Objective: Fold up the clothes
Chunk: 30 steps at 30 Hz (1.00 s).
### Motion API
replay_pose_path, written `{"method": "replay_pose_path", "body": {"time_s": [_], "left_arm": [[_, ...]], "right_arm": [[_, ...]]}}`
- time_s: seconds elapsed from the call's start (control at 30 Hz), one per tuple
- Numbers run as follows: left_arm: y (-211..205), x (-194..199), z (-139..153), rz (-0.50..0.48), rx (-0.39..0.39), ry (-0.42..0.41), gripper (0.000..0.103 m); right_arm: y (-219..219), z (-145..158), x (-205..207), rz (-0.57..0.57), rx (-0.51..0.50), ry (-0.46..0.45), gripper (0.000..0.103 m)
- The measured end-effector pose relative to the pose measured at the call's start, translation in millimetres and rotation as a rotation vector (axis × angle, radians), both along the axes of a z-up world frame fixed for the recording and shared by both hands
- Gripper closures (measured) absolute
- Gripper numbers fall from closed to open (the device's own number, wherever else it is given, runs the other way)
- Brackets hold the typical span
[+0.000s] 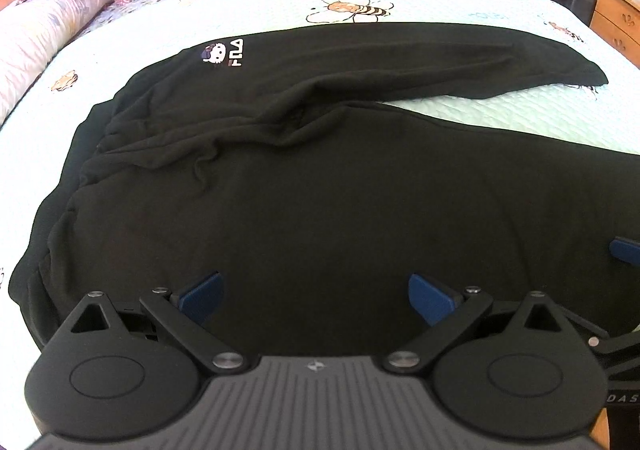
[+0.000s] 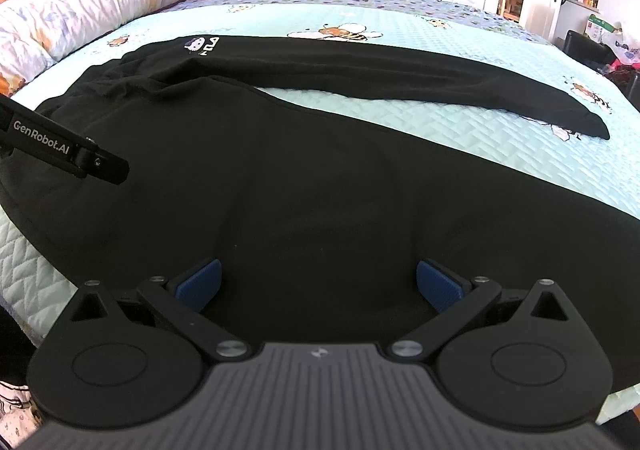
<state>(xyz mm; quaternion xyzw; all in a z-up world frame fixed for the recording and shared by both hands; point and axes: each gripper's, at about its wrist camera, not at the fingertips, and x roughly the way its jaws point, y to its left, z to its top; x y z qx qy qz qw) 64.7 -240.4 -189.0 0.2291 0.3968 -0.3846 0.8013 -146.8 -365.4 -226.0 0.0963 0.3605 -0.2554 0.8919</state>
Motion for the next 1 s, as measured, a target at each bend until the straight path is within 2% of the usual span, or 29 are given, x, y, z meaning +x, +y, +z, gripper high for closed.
{"method": "replay_pose_path", "body": {"time_s": [0.3,0.47,0.63,0.77,1.0], "left_arm": [[3,7,-2,0.013,0.002,0.002,0.001],[6,13,-10,0.024,0.008,0.014,0.001],[14,22,-18,0.056,0.004,0.029,0.000],[17,18,-21,0.047,-0.006,0.019,0.000],[26,9,-22,0.047,-0.027,0.018,0.000]], "right_arm": [[-6,12,14,-0.008,0.013,-0.005,0.000],[-9,19,55,0.034,0.012,0.004,0.000],[-15,6,87,0.048,0.061,0.050,0.000],[-5,0,70,0.074,0.027,0.024,0.000],[2,2,27,0.104,0.028,0.012,0.000]]}}
